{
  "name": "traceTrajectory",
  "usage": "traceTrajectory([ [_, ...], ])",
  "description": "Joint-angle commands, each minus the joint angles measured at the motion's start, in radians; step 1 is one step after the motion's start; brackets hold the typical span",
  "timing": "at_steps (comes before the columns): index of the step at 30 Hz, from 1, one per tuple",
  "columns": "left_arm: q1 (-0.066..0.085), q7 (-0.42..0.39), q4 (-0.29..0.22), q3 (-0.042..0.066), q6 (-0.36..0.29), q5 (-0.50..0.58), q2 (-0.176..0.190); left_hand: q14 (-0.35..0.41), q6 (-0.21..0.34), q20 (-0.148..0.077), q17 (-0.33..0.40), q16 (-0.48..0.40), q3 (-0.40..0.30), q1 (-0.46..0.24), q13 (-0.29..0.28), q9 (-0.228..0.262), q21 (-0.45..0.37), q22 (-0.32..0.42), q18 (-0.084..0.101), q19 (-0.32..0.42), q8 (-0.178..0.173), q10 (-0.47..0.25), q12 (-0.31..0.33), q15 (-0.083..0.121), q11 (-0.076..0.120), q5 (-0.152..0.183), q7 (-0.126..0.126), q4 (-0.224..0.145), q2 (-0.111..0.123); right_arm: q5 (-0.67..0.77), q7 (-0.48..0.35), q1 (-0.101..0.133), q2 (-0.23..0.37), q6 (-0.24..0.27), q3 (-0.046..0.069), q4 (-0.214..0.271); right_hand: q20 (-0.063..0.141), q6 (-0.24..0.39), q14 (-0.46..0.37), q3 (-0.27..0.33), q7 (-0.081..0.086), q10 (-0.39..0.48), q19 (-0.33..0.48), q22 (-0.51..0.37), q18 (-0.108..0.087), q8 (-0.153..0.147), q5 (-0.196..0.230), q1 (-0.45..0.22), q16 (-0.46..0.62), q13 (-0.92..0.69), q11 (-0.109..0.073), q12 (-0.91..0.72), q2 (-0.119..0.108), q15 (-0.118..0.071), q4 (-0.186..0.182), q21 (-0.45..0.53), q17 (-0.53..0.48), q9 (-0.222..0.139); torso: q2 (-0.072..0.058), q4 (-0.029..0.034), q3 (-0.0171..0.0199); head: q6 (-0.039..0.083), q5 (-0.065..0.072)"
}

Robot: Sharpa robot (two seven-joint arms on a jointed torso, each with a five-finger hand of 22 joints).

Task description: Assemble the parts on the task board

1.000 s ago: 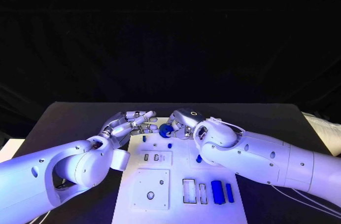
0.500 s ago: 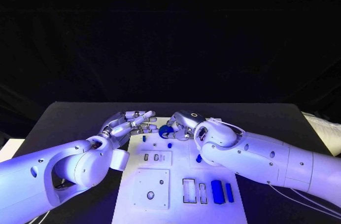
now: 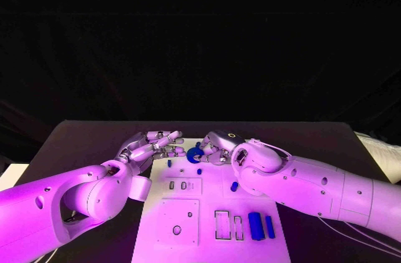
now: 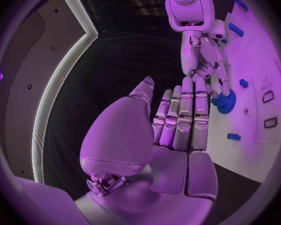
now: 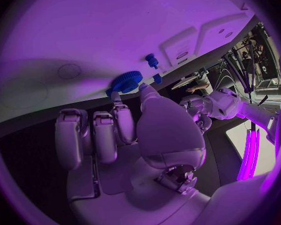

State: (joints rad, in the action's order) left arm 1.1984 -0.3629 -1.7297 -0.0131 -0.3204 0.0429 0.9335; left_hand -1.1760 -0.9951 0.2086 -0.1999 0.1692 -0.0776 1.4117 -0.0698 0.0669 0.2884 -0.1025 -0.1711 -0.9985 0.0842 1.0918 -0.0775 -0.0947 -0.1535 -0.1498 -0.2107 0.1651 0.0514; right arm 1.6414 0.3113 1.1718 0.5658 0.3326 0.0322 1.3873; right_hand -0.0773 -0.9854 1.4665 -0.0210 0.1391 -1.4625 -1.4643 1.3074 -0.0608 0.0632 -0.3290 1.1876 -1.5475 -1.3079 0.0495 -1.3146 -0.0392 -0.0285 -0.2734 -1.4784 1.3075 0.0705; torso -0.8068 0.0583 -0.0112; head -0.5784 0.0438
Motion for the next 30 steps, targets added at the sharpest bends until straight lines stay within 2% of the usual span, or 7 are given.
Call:
traceTrajectory([
  [1,0.001,-0.004,0.001,0.001,0.018,0.002,0.0,-0.002,-0.001,0.003,-0.001,-0.006,0.002,0.002,0.001,0.0,-0.005,0.002,-0.012,-0.004,-0.005,0.0,0.006,-0.008,-0.004,0.003,-0.006,-0.006,-0.012,-0.047,-0.048,-0.001,0.022,0.101,0.0,0.014,-0.005,-0.002,0.096,0.003,0.002,-0.011,-0.016,0.049,0.016,0.0,0.002,0.014,-0.004,-0.09,0.003,-0.003,-0.003,0.007,0.003,-0.002,0.227,-0.002,0.001,-0.0028,0.0009,0.003,0.001],
  [5,0.001,-0.004,0.005,0.001,0.017,0.002,0.003,-0.002,0.0,0.003,-0.001,-0.007,0.001,0.002,0.001,0.0,-0.005,0.002,-0.012,-0.004,-0.005,0.0,0.006,-0.008,-0.004,0.003,-0.006,-0.006,-0.012,-0.148,-0.162,0.001,0.078,0.19,0.005,0.045,-0.005,0.002,0.095,0.006,0.003,-0.007,-0.014,0.044,0.015,0.0,0.002,0.04,-0.001,-0.085,0.004,0.006,-0.002,0.008,0.013,0.0,0.221,-0.003,0.002,-0.0074,0.0022,0.006,0.002],
  [8,0.001,-0.005,0.009,0.001,0.018,0.002,0.003,-0.002,0.0,0.003,-0.001,-0.007,0.001,0.002,0.001,-0.001,-0.005,0.002,-0.012,-0.004,-0.005,0.0,0.006,-0.008,-0.004,0.003,-0.006,-0.006,-0.012,-0.256,-0.267,0.005,0.138,0.202,0.011,0.076,-0.006,0.004,0.095,0.006,0.004,-0.004,-0.012,0.041,0.014,0.0,-0.004,0.071,0.0,-0.083,0.005,0.011,-0.002,0.008,0.03,0.001,0.22,-0.003,0.005,-0.0133,0.0047,0.005,0.001],
  [15,0.001,-0.007,0.016,0.0,0.022,0.002,0.0,-0.002,0.0,0.003,-0.001,-0.007,0.001,0.002,0.001,-0.001,-0.005,0.002,-0.012,-0.004,-0.005,0.0,0.006,-0.008,-0.004,0.003,-0.006,-0.006,-0.012,-0.447,-0.413,0.015,0.293,0.116,0.017,0.122,-0.004,-0.008,0.094,-0.005,0.002,0.003,-0.008,0.036,0.013,0.002,0.019,0.182,0.003,-0.076,0.001,0.027,-0.019,0.006,0.111,0.005,0.216,-0.001,0.014,-0.0297,0.0084,0.006,0.006],
  [22,0.0,-0.007,0.023,0.0,0.025,0.002,0.001,-0.002,0.0,0.003,-0.002,-0.007,0.001,0.003,0.001,-0.001,-0.006,0.002,-0.012,-0.004,-0.005,-0.001,0.006,-0.008,-0.004,0.003,-0.006,-0.007,-0.012,-0.485,-0.464,0.008,0.391,0.052,0.018,0.107,-0.002,-0.015,0.093,0.0,0.001,0.008,-0.006,0.032,0.012,0.001,0.069,0.24,0.005,-0.07,0.0,0.04,-0.046,0.004,0.168,0.008,0.212,-0.002,0.015,-0.0465,0.0176,0.01,0.003],
  [25,0.0,-0.007,0.026,0.0,0.027,0.002,0.0,-0.002,0.0,0.003,-0.002,-0.007,0.001,0.003,0.001,-0.001,-0.006,0.002,-0.012,-0.004,-0.005,-0.001,0.006,-0.008,-0.004,0.003,-0.006,-0.007,-0.012,-0.477,-0.466,0.0,0.405,0.048,0.018,0.094,-0.003,-0.005,0.092,0.004,0.003,0.011,-0.005,0.029,0.012,-0.002,0.073,0.244,0.006,-0.066,0.001,0.047,-0.049,0.005,0.174,0.009,0.211,-0.004,0.014,-0.0479,0.0204,0.01,0.003],
  [30,-0.001,-0.007,0.031,-0.001,0.028,0.002,-0.002,-0.002,0.0,0.003,-0.002,-0.007,0.001,0.003,0.001,-0.001,-0.006,0.002,-0.012,-0.004,-0.005,-0.001,0.006,-0.008,-0.004,0.003,-0.006,-0.007,-0.012,-0.443,-0.46,-0.011,0.41,0.043,0.018,0.067,-0.004,0.007,0.092,0.009,0.005,0.013,-0.003,0.027,0.011,-0.003,0.075,0.245,0.007,-0.062,0.003,0.053,-0.05,0.006,0.178,0.01,0.21,-0.005,0.014,-0.0444,0.0177,0.005,0.004],
])
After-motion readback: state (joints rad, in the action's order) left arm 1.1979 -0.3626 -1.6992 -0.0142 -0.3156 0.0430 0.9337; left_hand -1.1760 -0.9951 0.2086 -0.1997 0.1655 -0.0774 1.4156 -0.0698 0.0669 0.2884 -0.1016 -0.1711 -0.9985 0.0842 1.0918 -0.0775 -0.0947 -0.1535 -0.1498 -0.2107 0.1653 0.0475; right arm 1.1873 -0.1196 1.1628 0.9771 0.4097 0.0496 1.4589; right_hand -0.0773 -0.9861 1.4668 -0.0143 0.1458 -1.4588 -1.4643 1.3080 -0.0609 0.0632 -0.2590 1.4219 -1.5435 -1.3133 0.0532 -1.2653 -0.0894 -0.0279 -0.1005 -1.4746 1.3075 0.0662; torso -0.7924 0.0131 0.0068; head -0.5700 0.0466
